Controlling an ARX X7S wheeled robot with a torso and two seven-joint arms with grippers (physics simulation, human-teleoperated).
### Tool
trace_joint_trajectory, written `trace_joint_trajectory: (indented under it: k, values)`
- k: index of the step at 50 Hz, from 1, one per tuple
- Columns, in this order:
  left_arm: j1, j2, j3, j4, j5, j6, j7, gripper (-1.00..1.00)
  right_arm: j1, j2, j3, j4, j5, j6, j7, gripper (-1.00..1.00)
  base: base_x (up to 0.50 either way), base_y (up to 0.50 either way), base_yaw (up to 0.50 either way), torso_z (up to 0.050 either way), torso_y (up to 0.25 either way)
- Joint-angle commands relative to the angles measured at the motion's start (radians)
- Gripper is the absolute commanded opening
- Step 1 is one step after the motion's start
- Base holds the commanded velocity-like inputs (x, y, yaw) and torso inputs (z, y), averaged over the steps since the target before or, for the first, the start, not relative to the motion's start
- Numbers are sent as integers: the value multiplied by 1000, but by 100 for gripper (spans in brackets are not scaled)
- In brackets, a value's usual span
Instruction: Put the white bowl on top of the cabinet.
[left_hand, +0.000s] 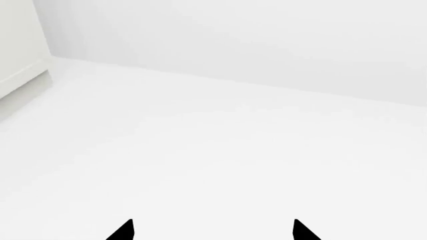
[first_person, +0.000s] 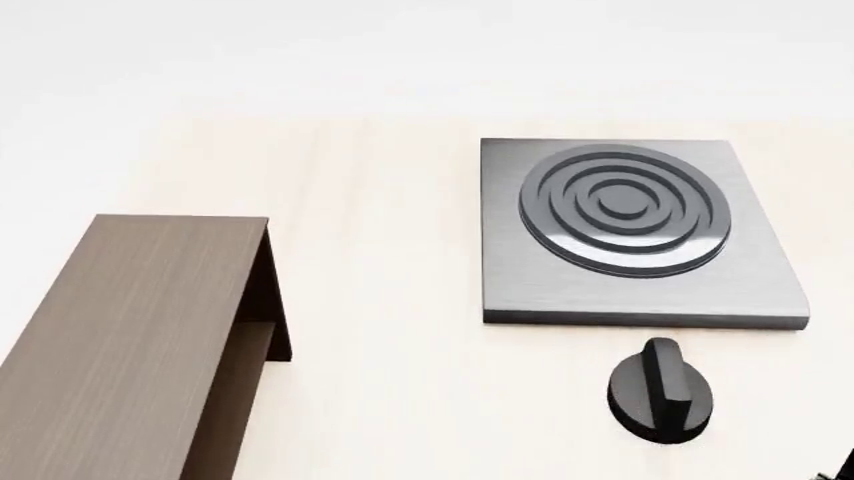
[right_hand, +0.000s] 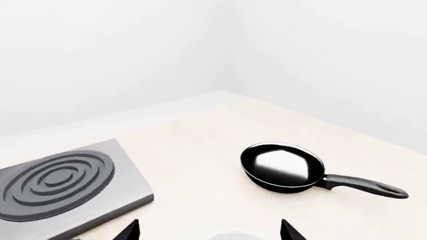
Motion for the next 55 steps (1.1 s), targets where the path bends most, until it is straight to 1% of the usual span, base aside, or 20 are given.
trace_joint_trajectory:
  k: [1,5,9,18,25,30,34,40,47,55]
  values:
    - [1,-2,2,-2,-2,2,-1,100,-112,10,114,-9,-26,-19,-32,100,0,0,0,0,0]
    - [3,-3,2,0,-1,3,-3,100,-173,0,179,-8,-71,-37,-73,100,0,0,0,0,0]
    - [4,-3,2,1,-1,4,-4,100,-201,-8,214,3,-103,-52,-92,100,0,0,0,0,0]
    - [5,-4,3,1,-2,5,-4,100,-235,-31,300,30,-99,-69,-27,100,0,0,0,0,0]
    - [5,-6,4,2,-3,5,-6,100,-270,-68,409,71,-74,-97,20,100,0,0,0,0,0]
    - [6,-6,5,3,-3,4,-8,100,-280,-82,433,82,-75,-109,26,100,0,0,0,0,0]
    - [5,-6,5,2,-4,5,-7,100,-281,-93,469,83,-48,-122,60,100,0,0,0,0,0]
    - [5,-7,6,0,-5,7,-7,100,-276,-95,477,108,21,-126,109,100,0,0,0,0,0]
    - [4,-7,6,-1,-7,8,-6,100,-264,-96,447,140,95,-124,175,100,0,0,0,0,0]
    - [2,-8,8,-3,-6,8,-7,100,-242,-49,399,144,156,-119,218,100,0,0,0,0,0]
